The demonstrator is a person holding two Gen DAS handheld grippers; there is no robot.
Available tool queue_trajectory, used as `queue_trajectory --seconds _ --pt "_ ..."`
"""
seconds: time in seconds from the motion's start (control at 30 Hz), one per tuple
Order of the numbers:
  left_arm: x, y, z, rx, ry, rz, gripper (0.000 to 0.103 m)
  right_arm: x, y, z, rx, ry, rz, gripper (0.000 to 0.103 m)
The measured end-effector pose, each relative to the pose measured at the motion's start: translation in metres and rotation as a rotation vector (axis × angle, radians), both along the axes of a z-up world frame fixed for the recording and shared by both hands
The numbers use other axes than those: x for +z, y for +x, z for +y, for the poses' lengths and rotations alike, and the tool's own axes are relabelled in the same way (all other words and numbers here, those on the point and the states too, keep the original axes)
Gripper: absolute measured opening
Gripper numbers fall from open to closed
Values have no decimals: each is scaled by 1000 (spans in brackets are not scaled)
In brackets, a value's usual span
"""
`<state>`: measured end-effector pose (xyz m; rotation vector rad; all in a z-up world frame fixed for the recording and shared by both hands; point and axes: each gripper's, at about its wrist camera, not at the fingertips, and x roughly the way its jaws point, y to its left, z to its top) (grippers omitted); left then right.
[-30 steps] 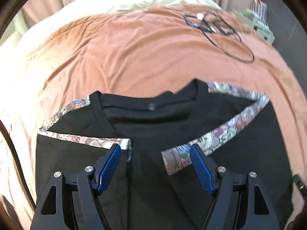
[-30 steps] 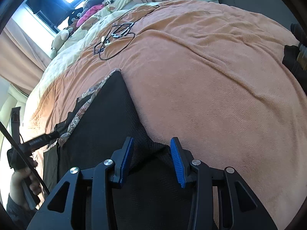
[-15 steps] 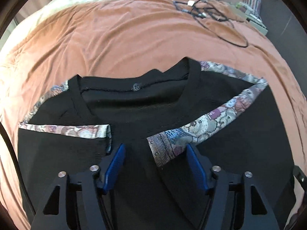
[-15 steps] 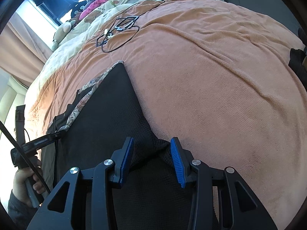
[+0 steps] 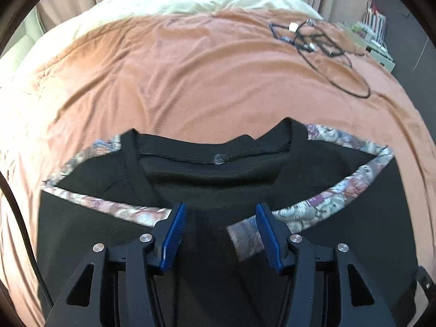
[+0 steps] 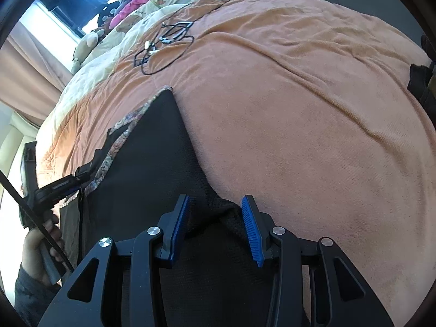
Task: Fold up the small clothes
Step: 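Open the right gripper and lift both grippers off the folded shirt, then move both grippers to the hem end of the long folded black shirt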
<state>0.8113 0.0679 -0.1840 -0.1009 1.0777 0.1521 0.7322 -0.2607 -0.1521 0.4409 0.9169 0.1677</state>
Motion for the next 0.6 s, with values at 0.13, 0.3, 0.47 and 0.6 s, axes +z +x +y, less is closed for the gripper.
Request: queue_trajectory --seconds 0.13,0.3,0.47,0.6 --pt "26 -26 16 -6 -41 -22 56 13 -8 10 30 -35 -38 37" --pt "60 -77 40 11 -102 -51 56 33 -30 21 83 -95 -97 37" --pt "86 -130 52 -3 -124 -66 56 52 -59 29 124 -142 -111 37" --pt "104 -171 63 -18 -122 -88 56 73 -84 30 143 -158 -123 45"
